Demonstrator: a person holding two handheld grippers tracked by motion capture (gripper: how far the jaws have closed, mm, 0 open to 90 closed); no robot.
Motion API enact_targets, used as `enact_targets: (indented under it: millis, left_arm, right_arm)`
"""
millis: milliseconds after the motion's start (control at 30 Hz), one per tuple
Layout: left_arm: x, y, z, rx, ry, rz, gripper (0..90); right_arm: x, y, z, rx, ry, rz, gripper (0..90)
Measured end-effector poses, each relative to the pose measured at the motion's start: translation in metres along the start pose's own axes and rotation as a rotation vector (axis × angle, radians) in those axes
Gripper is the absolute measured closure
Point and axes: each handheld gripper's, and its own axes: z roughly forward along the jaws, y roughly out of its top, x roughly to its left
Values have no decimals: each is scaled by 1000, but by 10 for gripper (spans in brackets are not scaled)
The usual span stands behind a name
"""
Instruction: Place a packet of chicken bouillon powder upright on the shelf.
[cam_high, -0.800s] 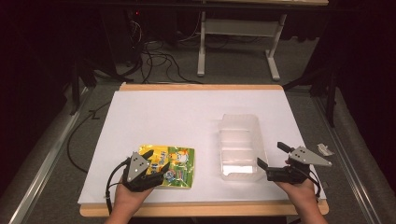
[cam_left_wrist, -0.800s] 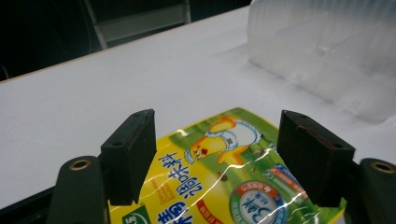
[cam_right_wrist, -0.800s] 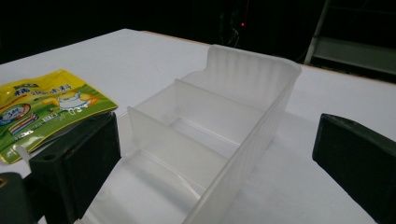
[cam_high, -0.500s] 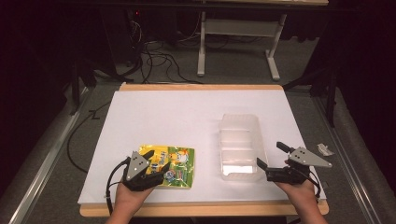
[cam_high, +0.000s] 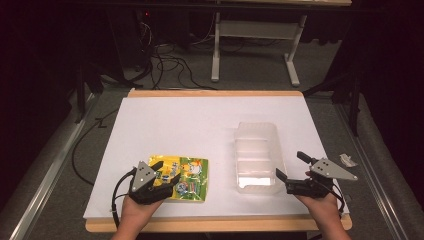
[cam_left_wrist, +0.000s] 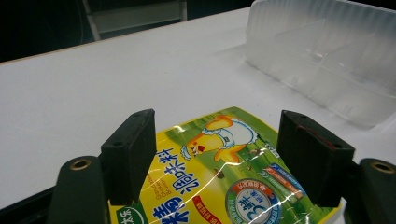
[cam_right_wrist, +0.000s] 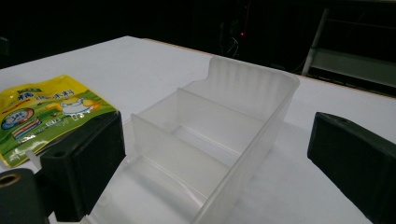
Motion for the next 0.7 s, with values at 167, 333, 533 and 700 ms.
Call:
enact_targets:
  millis: [167, 333, 533, 700]
  left_arm:
    - [8, -3, -8, 15, 19, 9, 282]
    - [35, -22, -30, 64, 99, -29, 299]
    - [55, -47, -48, 127, 93, -122, 320]
    - [48, -52, -48, 193, 66, -48, 408]
  right_arm:
    - [-1, 0, 1, -6, 3, 11, 49]
    - [-1, 1, 0, -12, 4, 8, 61]
    - [-2, 2, -1, -14, 4, 7, 68]
    - [-3, 3, -3, -29, -3, 15, 81]
